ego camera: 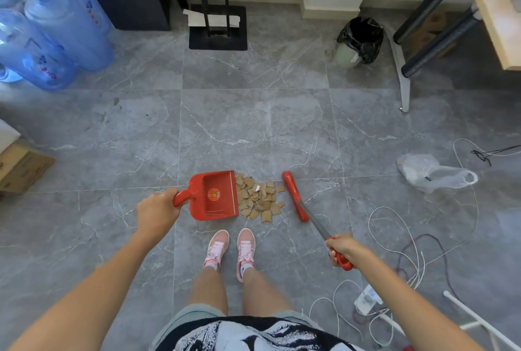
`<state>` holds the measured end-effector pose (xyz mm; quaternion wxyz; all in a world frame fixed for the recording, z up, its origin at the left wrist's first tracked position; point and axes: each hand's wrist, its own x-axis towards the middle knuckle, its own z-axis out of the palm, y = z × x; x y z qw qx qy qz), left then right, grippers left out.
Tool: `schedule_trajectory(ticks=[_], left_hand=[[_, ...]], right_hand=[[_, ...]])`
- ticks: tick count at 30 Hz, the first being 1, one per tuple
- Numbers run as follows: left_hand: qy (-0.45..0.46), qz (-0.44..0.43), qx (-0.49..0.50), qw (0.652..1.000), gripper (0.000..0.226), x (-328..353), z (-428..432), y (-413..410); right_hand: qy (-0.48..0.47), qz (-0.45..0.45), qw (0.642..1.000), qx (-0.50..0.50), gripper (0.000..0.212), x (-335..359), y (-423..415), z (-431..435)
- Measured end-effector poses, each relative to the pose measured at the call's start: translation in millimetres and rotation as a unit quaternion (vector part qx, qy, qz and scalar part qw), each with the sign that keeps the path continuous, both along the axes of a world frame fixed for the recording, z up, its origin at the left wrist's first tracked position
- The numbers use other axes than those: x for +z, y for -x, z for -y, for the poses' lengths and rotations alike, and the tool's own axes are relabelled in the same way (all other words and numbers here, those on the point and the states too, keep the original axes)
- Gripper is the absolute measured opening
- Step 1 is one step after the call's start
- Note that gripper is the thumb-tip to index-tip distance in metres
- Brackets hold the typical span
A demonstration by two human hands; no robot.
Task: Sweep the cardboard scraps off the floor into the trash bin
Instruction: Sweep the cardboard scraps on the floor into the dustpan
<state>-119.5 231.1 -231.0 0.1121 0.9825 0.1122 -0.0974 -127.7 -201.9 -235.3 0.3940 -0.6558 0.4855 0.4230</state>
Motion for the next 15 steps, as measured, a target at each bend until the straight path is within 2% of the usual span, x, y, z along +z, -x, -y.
schedule_trajectory(ticks=[3, 9, 15], left_hand=[[0.000, -0.010, -0.019, 1.000, 0.034, -7, -4, -8], [-0.009, 0.025, -0.049, 0.998, 0.035, -1, -28, -30], [0.004, 0.064, -0.082, 0.995, 0.051, -2, -46, -36]], right_hand=[[-0.014, -0.014, 0.999, -0.030, 0.027, -2, 9, -10], [-0.024, -0.015, 0.997, -0.066, 0.024, -2, 14, -36], [-0.017, -0.012, 0.997, -0.077, 0.024, 2, 16, -74]])
